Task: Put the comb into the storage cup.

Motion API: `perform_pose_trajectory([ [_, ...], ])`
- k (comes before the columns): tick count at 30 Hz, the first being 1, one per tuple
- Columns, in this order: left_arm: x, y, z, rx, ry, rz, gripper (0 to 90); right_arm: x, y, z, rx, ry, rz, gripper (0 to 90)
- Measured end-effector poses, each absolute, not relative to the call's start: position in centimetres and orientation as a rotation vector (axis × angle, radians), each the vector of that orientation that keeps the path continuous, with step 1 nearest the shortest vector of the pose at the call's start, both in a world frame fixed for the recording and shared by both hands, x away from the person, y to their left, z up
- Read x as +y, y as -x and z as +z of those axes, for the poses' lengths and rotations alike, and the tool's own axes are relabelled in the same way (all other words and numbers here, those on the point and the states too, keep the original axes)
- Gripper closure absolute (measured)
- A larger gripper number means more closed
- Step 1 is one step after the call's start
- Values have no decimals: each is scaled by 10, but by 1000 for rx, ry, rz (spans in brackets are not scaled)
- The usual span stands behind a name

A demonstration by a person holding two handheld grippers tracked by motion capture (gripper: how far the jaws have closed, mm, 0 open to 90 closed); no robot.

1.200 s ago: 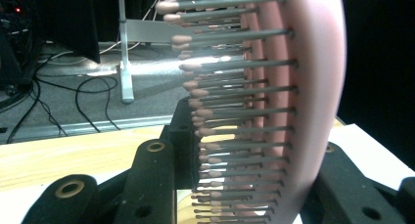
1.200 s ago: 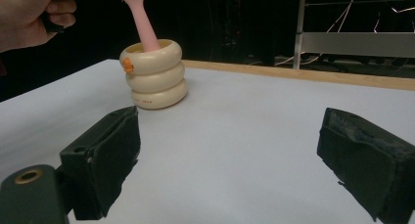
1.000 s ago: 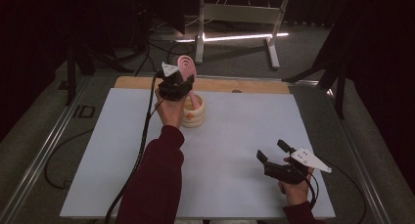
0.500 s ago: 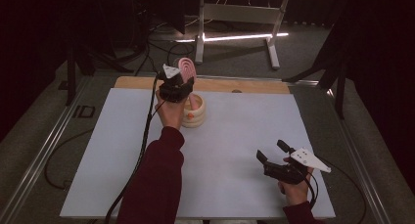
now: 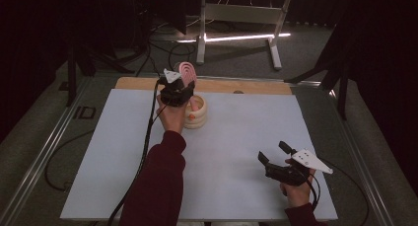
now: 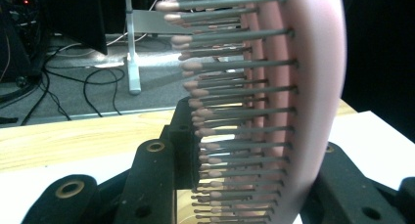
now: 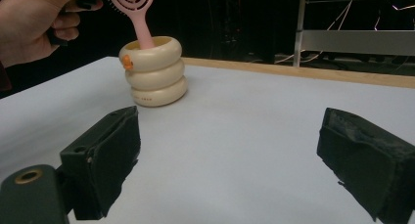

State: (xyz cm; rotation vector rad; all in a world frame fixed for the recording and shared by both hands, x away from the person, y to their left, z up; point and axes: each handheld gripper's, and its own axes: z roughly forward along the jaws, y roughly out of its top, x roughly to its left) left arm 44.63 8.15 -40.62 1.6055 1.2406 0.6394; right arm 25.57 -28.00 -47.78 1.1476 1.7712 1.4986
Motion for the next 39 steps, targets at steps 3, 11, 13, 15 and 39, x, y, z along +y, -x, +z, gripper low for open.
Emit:
perform_pose_trajectory([
  [3,82,-446,-409,1245,-1602,632,642,-279,-256,-478,1773,-1148,1498,88],
  [11,78,-444,-419,1251,-1601,629,642,-280,-256,-478,1773,-1151,1495,89],
  [13,77,-444,-421,1253,-1603,631,641,-280,-256,-478,1772,-1151,1495,89],
  [15,76,-443,-422,1255,-1595,634,641,-280,-256,-478,1773,-1149,1496,89],
  [39,76,-442,-436,1271,-1583,610,641,-280,-256,-479,1777,-1147,1498,89],
])
